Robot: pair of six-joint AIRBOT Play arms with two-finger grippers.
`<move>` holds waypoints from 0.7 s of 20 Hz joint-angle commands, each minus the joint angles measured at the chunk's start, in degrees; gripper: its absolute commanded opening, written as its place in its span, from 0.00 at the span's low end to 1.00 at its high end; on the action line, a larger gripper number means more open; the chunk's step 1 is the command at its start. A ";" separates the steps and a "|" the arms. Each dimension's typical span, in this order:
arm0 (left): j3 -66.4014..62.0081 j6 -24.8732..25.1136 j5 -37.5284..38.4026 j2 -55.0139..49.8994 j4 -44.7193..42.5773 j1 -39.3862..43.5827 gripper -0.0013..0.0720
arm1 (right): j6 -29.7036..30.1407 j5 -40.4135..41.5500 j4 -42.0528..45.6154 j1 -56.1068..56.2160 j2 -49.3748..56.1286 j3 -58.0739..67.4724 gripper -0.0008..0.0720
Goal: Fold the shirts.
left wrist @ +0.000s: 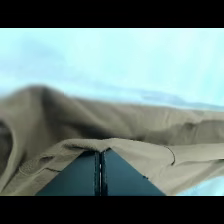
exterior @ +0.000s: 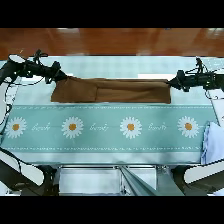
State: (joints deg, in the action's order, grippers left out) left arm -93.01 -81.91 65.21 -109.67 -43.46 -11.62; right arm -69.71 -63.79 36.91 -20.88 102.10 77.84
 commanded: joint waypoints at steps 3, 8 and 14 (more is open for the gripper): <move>-2.12 -0.28 2.54 -1.79 -0.20 0.22 0.32 | 0.94 1.46 -2.56 0.04 2.29 1.11 0.51; -4.55 -0.48 15.96 1.79 -0.94 -3.89 0.71 | 0.76 -3.80 -3.32 -4.02 -2.19 1.97 0.58; 9.79 2.84 10.40 23.93 -13.14 -9.73 0.71 | -0.13 -10.45 10.38 -17.79 -12.37 -1.75 0.58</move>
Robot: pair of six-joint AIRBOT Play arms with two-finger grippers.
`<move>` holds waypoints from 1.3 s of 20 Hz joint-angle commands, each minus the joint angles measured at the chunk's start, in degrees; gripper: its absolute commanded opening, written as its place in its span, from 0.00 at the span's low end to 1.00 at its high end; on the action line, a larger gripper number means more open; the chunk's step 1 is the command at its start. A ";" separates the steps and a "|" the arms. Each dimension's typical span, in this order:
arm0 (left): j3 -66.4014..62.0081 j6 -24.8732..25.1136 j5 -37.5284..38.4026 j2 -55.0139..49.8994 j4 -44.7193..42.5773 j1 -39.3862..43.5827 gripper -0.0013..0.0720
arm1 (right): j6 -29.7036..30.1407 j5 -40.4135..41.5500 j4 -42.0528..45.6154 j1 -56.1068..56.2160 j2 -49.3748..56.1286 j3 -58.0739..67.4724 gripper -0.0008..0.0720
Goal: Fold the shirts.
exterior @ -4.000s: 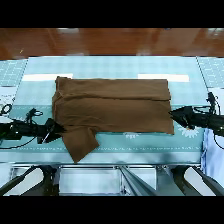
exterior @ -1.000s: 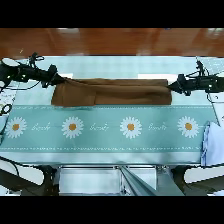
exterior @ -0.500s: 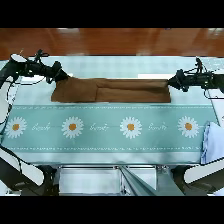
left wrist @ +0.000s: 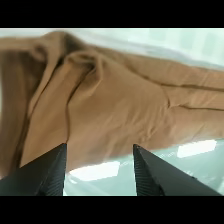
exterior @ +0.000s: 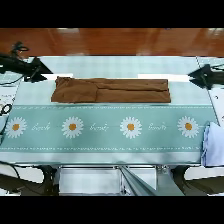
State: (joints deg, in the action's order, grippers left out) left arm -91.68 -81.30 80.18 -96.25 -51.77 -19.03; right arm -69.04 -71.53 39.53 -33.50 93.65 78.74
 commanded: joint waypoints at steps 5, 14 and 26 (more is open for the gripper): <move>36.81 2.86 -18.99 31.50 -4.59 -2.58 0.71 | 2.25 4.35 1.42 -4.79 -1.97 -15.76 0.59; 41.90 2.80 -18.69 36.15 -3.74 -0.17 0.71 | 1.49 12.90 -10.10 7.34 7.23 -15.58 0.59; 41.90 2.82 -18.78 36.15 -3.76 2.64 0.71 | 0.57 13.05 -12.09 16.81 11.96 -6.43 0.05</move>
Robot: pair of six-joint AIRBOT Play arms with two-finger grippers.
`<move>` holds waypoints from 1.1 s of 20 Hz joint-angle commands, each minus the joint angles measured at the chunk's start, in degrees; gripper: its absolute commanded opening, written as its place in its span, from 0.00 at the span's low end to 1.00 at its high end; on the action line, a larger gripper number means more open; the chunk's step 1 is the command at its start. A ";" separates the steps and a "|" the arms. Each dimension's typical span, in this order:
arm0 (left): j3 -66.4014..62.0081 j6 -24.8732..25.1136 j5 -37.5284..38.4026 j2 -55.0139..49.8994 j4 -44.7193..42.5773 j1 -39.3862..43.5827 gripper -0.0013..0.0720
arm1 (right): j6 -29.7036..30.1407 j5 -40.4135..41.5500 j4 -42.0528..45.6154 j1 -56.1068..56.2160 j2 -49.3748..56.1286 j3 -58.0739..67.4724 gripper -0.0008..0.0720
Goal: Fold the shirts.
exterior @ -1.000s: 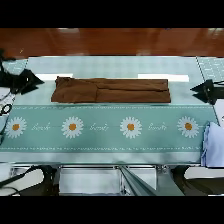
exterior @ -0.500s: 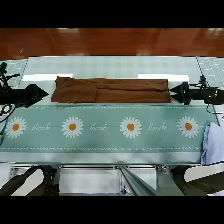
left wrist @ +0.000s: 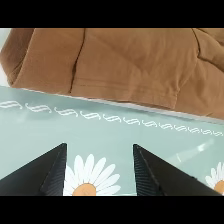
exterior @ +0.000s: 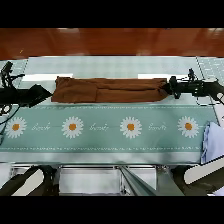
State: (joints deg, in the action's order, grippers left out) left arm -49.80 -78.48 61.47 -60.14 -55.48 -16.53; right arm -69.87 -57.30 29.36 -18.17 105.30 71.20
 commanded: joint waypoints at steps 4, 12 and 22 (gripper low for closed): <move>0.02 0.02 0.02 0.04 0.17 0.15 0.71 | 1.62 -3.41 0.59 -0.44 -4.48 1.11 0.05; 0.02 8.81 -0.61 0.02 8.87 7.28 0.05 | 0.96 -14.01 16.65 -9.53 -26.51 -1.53 0.05; -21.51 8.70 -18.51 -21.16 12.52 42.47 0.05 | -1.16 -22.21 16.46 -14.23 -55.58 -9.42 0.05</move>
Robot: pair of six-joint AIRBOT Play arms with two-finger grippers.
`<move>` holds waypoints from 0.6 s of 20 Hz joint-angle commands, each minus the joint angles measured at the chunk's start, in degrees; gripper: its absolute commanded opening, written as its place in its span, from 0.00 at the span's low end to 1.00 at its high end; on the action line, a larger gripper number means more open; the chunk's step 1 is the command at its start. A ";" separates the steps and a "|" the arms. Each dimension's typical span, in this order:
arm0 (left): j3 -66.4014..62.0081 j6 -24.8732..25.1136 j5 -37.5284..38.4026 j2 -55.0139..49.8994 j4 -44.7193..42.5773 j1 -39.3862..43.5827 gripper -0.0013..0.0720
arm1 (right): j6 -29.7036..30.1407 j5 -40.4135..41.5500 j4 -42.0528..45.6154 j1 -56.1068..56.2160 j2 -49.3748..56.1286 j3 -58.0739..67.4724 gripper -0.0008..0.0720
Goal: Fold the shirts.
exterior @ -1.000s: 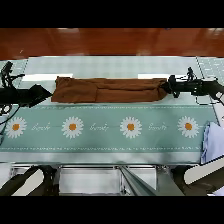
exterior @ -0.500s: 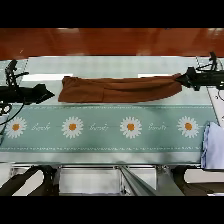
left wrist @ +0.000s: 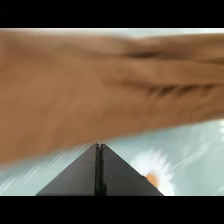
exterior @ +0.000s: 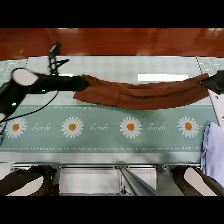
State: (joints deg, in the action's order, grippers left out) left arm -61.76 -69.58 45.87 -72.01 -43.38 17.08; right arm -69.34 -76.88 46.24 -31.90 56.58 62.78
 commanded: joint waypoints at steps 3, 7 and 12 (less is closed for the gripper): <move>-27.45 -6.03 4.98 -24.92 -1.99 14.21 0.05 | -3.65 -5.07 -0.68 -0.50 -11.58 -1.01 0.05; -47.76 -14.62 16.24 -41.42 -4.85 20.68 0.05 | -5.49 -6.56 -1.16 -0.48 -14.05 -1.01 0.05; -55.84 -17.29 16.96 -49.22 -4.59 29.40 0.05 | -5.60 -6.49 -2.75 -0.48 -14.03 -1.01 0.05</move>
State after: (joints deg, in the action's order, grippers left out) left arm -112.38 -84.33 61.30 -116.27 -47.72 41.69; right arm -74.50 -82.96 44.25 -32.38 43.03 61.78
